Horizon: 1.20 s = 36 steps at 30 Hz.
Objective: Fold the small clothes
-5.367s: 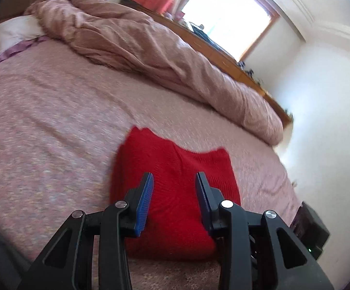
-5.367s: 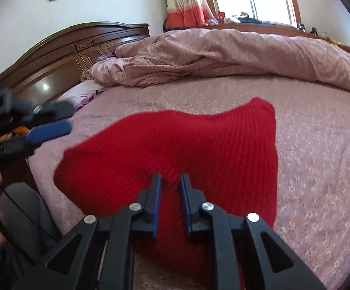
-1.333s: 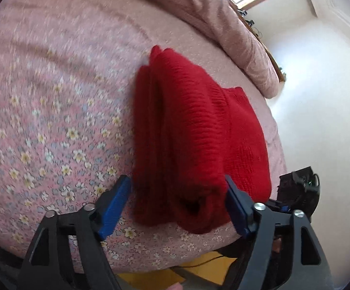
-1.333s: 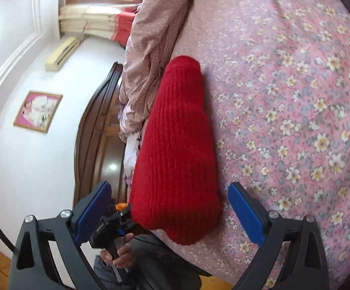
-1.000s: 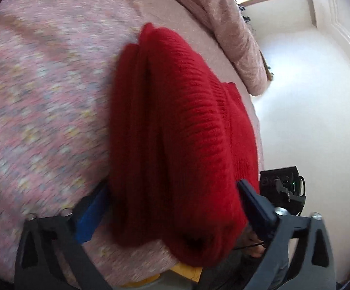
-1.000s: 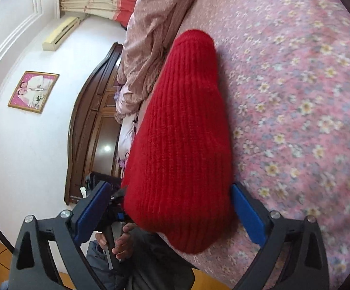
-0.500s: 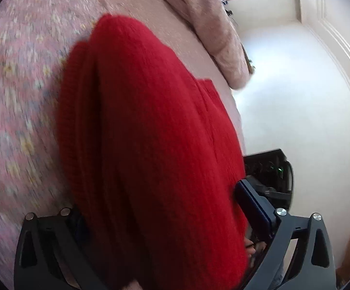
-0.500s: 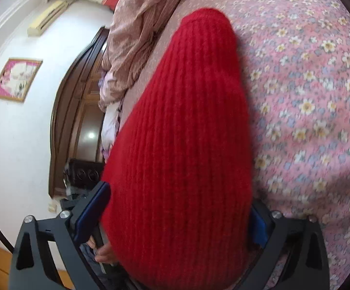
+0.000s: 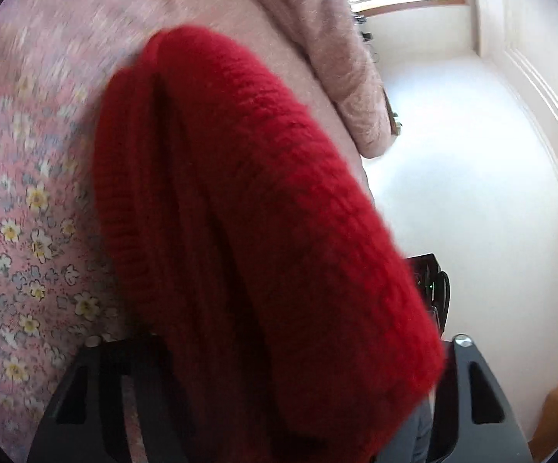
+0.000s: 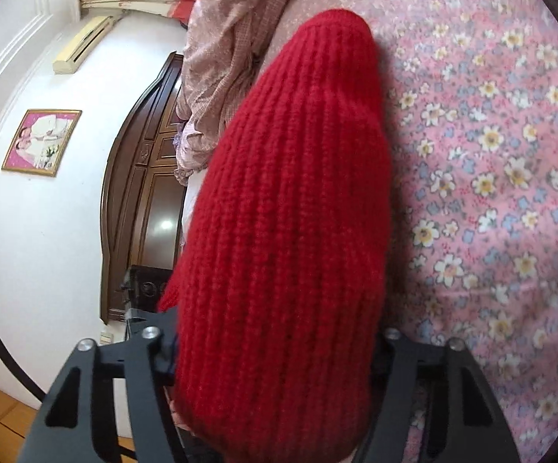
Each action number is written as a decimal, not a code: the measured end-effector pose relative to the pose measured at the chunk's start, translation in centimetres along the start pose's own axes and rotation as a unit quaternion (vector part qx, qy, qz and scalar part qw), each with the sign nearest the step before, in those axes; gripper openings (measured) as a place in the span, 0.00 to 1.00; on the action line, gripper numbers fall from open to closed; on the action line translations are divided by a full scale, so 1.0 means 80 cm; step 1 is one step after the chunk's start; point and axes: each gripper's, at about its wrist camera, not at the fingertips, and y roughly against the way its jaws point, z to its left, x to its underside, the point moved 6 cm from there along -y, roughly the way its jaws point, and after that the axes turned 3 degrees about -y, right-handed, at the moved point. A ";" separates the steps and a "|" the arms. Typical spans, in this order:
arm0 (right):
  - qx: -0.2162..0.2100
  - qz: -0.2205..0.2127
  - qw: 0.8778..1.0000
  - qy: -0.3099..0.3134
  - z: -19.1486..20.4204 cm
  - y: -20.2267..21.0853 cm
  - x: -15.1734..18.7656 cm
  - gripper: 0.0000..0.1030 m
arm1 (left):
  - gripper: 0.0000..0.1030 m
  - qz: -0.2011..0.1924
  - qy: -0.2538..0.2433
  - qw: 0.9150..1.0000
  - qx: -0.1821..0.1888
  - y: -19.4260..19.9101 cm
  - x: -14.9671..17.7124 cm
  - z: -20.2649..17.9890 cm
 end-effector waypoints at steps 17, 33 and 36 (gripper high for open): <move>-0.034 -0.082 0.989 0.114 0.073 0.136 -0.192 0.63 | 0.53 -0.056 -0.141 0.988 0.031 -0.109 -0.152 -0.162; 0.084 -0.057 0.993 0.054 -0.087 0.119 -0.284 0.72 | 0.61 -0.015 -0.094 0.995 0.006 -0.220 -0.163 -0.029; 0.090 -0.062 0.993 0.047 -0.085 0.114 -0.275 0.73 | 0.63 -0.008 -0.088 0.996 -0.010 -0.227 -0.184 -0.029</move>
